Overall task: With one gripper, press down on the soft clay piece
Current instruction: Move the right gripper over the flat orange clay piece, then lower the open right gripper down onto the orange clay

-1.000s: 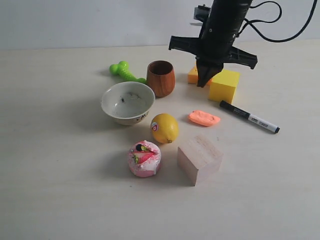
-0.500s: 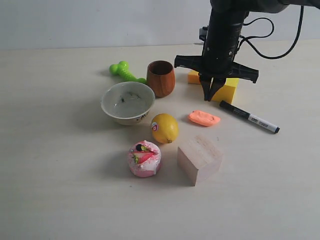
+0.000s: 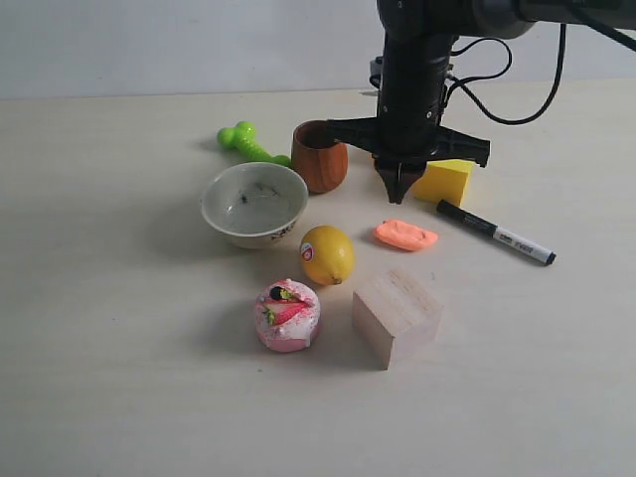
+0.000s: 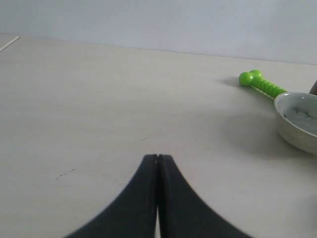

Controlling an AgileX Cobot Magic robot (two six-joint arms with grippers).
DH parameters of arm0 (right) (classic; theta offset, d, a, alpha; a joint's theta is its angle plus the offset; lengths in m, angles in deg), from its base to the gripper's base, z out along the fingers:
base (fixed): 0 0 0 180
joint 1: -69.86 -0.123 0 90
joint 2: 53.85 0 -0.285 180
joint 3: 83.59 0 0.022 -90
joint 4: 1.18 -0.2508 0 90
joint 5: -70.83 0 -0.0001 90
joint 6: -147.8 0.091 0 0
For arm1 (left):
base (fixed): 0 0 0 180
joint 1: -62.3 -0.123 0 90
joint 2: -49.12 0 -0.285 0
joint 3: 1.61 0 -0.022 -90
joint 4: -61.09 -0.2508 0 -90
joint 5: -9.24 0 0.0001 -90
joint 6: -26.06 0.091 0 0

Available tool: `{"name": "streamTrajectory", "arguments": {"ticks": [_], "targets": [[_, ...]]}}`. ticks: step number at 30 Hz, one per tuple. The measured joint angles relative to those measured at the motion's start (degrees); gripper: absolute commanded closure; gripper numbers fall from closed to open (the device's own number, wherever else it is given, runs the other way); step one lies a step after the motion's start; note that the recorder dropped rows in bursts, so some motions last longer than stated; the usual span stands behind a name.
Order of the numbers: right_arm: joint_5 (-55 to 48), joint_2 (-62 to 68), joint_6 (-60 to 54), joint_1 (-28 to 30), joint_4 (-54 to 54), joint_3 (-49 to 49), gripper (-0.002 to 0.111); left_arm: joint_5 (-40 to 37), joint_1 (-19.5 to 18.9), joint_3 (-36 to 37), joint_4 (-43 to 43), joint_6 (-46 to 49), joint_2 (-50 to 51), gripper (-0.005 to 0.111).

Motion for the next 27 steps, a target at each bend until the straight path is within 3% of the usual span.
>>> {"name": "streamTrajectory", "arguments": {"ticks": [10, 27], "targets": [[2.44, 0.0, 2.3, 0.0, 0.0, -5.3, 0.108, 0.0, 0.0, 0.0, 0.0, 0.0, 0.0, 0.107], [3.57, 0.0, 2.3, 0.0, 1.42, -5.43, 0.108, 0.0, 0.0, 0.0, 0.0, 0.0, 0.0, 0.107]]}}
